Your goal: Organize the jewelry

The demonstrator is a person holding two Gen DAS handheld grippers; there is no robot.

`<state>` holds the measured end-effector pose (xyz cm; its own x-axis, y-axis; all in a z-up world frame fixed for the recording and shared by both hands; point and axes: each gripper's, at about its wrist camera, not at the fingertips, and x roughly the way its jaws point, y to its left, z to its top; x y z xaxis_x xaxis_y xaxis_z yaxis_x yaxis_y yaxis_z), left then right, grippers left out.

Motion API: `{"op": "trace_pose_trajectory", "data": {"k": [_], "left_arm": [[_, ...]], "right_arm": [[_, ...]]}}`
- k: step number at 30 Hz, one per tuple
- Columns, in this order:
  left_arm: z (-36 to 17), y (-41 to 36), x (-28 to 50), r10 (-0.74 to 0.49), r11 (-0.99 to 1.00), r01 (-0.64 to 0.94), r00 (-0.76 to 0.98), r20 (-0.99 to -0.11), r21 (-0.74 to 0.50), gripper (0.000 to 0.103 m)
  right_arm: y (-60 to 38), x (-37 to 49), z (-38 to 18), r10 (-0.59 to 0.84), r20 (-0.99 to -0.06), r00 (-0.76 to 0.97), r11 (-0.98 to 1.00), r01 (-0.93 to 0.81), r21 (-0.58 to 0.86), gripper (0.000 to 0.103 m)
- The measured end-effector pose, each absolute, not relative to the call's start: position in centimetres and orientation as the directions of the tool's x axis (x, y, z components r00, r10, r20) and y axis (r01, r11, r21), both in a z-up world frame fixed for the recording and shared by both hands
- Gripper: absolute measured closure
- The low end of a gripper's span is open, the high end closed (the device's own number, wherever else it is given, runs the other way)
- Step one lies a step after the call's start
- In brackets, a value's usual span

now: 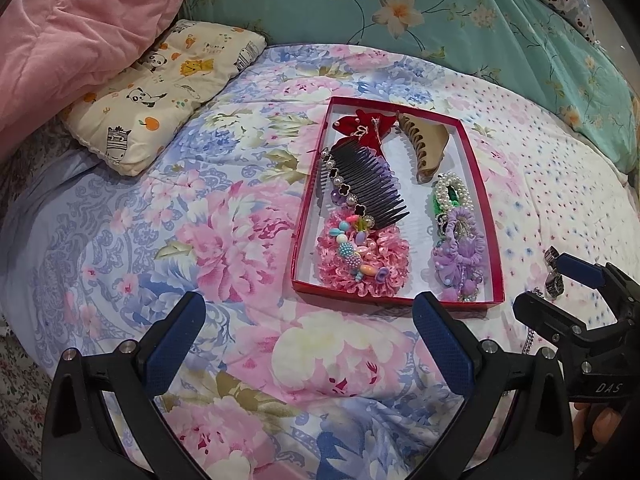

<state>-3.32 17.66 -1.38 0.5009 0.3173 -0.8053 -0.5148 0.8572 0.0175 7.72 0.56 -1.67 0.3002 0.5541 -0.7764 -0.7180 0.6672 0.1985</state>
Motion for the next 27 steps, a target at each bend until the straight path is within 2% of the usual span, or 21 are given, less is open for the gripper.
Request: {"op": "trace_pose_trajectory", "data": {"k": [27], "left_arm": [[-1.56, 17.60, -2.86, 0.311, 0.861, -0.508, 0.503, -0.807, 0.016, 0.000]], "right_arm": [[0.60, 7.85, -1.73, 0.554, -0.777, 0.299, 0.668, -0.716, 0.201, 0.000]]}}
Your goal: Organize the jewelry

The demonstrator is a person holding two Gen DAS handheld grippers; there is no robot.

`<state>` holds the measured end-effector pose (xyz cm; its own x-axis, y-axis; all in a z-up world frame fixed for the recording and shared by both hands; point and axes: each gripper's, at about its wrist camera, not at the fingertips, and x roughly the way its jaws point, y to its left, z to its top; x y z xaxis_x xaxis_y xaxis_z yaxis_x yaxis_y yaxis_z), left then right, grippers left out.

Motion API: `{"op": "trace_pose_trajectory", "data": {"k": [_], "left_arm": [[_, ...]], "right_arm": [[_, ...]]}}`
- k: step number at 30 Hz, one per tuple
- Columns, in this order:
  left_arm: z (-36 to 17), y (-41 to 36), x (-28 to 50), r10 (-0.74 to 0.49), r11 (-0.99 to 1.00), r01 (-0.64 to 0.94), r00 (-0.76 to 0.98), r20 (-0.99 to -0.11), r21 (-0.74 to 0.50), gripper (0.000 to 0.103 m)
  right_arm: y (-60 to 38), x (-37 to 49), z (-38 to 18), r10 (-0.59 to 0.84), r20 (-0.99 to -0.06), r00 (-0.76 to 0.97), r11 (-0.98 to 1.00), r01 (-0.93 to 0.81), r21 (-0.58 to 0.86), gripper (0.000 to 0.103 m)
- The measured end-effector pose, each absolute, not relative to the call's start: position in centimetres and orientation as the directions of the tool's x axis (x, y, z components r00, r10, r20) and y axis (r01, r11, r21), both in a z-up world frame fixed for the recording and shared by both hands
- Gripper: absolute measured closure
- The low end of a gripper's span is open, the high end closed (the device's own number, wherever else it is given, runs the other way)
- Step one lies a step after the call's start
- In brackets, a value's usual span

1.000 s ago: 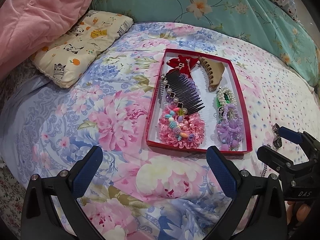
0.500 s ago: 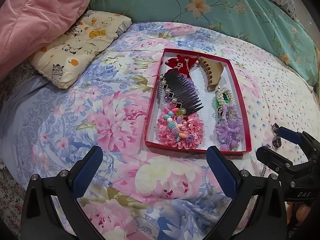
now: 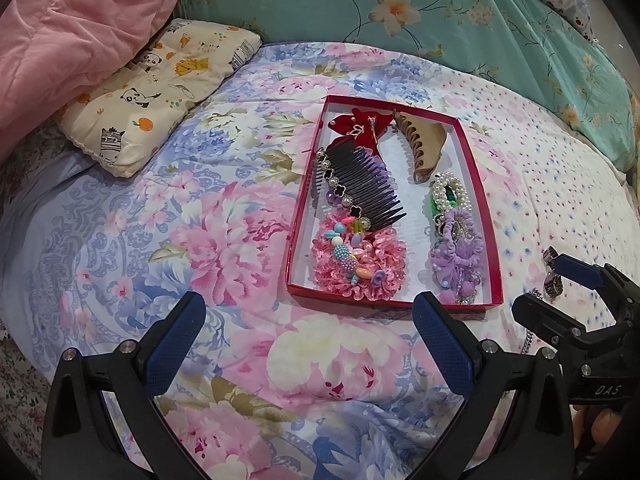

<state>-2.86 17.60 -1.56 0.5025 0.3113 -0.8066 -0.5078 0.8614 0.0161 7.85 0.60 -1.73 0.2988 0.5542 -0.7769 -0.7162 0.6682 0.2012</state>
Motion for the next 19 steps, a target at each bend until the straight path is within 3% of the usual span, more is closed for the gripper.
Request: {"op": "trace_pose_trajectory", "data": {"k": [19], "left_arm": [[-1.6, 17.7, -1.5, 0.304, 0.868, -0.497, 0.509, -0.805, 0.013, 0.000]], "right_arm": [[0.4, 8.5, -1.7, 0.553, -0.775, 0.306, 0.676, -0.708, 0.203, 0.000]]}}
